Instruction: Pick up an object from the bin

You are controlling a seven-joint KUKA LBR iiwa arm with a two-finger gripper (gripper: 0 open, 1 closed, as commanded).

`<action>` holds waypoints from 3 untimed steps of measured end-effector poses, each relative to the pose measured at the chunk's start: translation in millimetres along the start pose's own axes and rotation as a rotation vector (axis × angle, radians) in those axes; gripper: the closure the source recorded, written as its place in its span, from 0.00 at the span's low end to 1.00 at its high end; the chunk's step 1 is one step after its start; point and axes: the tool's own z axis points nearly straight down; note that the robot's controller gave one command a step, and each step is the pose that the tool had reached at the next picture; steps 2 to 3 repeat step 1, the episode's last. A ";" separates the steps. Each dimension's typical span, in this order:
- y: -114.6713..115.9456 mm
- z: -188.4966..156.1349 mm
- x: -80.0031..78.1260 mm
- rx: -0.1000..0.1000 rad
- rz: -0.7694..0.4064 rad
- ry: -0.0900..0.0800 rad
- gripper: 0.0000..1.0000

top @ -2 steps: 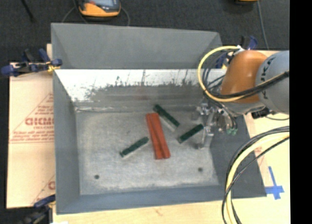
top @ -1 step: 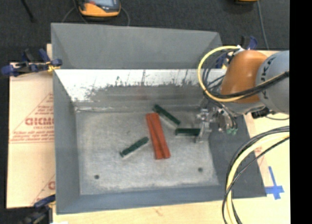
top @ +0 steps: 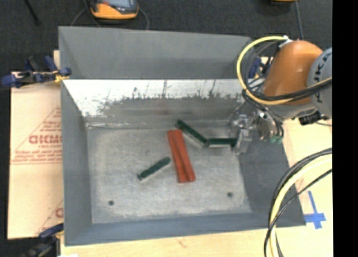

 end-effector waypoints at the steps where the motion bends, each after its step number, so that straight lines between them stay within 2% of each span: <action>1: -1.4 -9.3 -1.9 -0.001 0.000 0.003 1.00; 3: -1.4 -9.3 -1.9 -0.001 0.000 0.003 1.00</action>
Offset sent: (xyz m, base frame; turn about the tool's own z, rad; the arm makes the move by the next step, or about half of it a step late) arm 0.0000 -0.0001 0.0076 0.0000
